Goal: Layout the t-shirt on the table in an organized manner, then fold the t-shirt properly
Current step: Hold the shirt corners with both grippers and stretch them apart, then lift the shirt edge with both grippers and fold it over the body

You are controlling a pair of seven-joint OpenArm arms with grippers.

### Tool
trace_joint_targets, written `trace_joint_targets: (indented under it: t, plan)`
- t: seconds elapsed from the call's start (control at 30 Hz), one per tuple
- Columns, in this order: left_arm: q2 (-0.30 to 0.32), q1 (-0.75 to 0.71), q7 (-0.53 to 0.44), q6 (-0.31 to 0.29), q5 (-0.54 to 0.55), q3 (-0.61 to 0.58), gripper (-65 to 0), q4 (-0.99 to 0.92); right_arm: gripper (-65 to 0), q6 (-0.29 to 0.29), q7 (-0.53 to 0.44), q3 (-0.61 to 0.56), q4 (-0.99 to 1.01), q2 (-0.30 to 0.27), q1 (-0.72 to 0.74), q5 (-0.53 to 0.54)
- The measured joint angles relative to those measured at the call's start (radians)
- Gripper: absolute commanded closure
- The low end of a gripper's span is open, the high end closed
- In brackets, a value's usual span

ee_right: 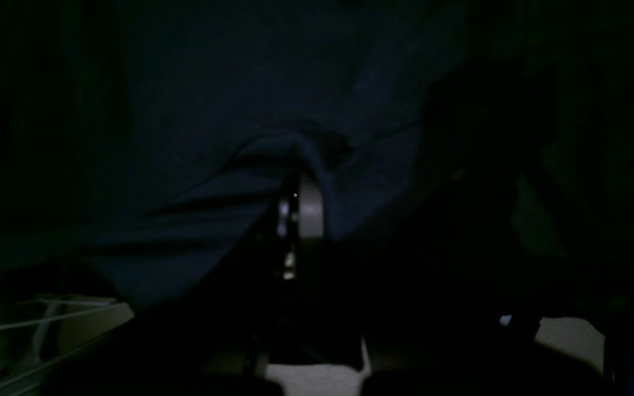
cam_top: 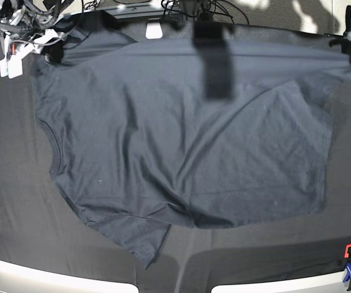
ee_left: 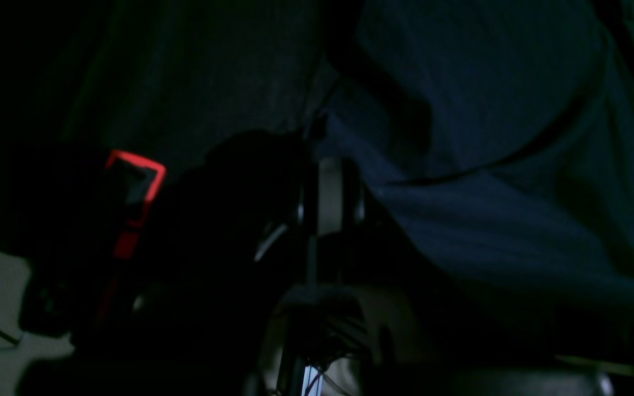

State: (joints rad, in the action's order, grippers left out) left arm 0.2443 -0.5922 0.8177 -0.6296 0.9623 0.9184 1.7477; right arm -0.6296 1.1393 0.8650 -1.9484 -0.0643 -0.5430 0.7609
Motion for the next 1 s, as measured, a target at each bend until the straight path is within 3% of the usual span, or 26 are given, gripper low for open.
trace_joint_targets:
  t: [0.23,0.37,0.47,0.63,0.77,0.83,0.93,1.0]
  plan:
    - [0.000,0.117,0.002,-0.002,-0.032,0.000,0.0,0.000,0.0,-0.004,-0.006,-0.005,0.000,-0.001,0.096,0.017]
    - [0.000,0.198,-0.005,0.053,-0.110,-0.002,0.0,0.000,0.0,-0.004,-0.010,-0.076,0.000,-0.033,0.169,0.017]
    - [0.000,0.234,-0.032,0.058,-0.114,-0.001,0.0,0.000,0.0,-0.003,-0.012,-0.148,0.000,-0.055,0.211,0.013]
    - [0.002,0.286,-0.059,0.060,-0.130,-0.022,0.0,-0.008,0.0,0.005,-0.043,-0.249,0.001,-0.071,0.296,-0.139]
    - [0.003,0.316,-0.139,0.069,-0.223,-0.130,0.0,-0.029,0.0,0.019,-0.129,-0.303,0.023,-0.069,0.306,-0.217]
    - [0.002,0.315,-0.208,0.107,-0.267,-0.190,0.0,-0.030,0.0,0.021,-0.130,-0.321,0.051,-0.069,0.328,-0.242]
    - [0.003,0.316,-0.296,0.220,-0.365,-0.262,0.0,-0.032,0.0,0.024,-0.148,-0.333,0.105,-0.071,0.368,-0.258]
    - [0.003,0.323,-0.314,0.234,-0.413,-0.292,0.0,-0.034,0.0,0.024,-0.160,-0.333,0.150,-0.071,0.389,-0.259]
